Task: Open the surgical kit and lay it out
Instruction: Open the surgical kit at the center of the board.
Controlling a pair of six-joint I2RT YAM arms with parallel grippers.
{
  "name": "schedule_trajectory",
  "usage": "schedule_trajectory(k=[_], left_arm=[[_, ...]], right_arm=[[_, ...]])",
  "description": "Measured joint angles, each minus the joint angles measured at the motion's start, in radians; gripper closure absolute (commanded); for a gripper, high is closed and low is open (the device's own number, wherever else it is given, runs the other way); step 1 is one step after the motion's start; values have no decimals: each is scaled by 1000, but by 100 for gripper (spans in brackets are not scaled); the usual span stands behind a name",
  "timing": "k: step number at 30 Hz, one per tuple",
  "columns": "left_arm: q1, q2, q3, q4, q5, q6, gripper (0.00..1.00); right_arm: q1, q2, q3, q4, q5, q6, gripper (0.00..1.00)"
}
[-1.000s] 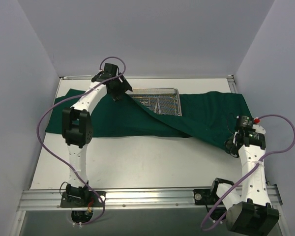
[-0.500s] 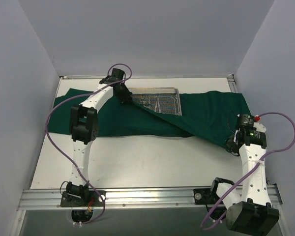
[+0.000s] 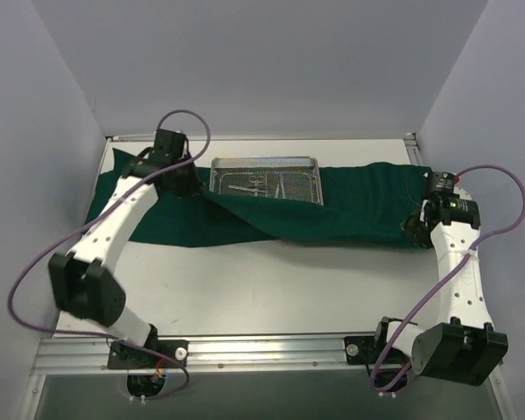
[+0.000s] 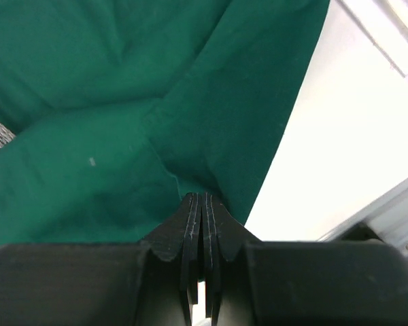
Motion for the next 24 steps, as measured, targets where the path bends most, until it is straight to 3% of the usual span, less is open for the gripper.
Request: schedule_trajectory(k=[3, 8, 9, 12, 13, 15, 16, 19, 22, 24], left_arm=[[2, -315, -182, -44, -8, -3, 97], [4, -835, -423, -177, 11, -77, 88], [4, -928, -462, -209, 23, -99, 79], [7, -1141, -510, -341, 44, -164, 70], [8, -1183, -510, -373, 57, -183, 58], [8, -1235, -508, -413, 87, -208, 44], [8, -1248, -505, -429, 98, -217, 41], [8, -1257, -487, -476, 113, -217, 38], [8, -1238, -451, -497, 108, -201, 37], [8, -1187, -396, -508, 84, -175, 41]], right_arm=[[6, 14, 6, -47, -15, -2, 100], [6, -40, 7, -163, -24, -14, 100], [6, -61, 7, -187, -25, -21, 100], [5, -151, 0, -238, -55, -55, 100], [5, -182, -5, -251, -69, -64, 100], [5, -224, -23, -271, -92, -79, 88], [5, -236, -34, -284, -102, -82, 70], [5, -220, -48, -304, -114, -95, 44], [5, -172, -24, -304, -122, -108, 32], [6, -132, 19, -304, -124, -114, 31]])
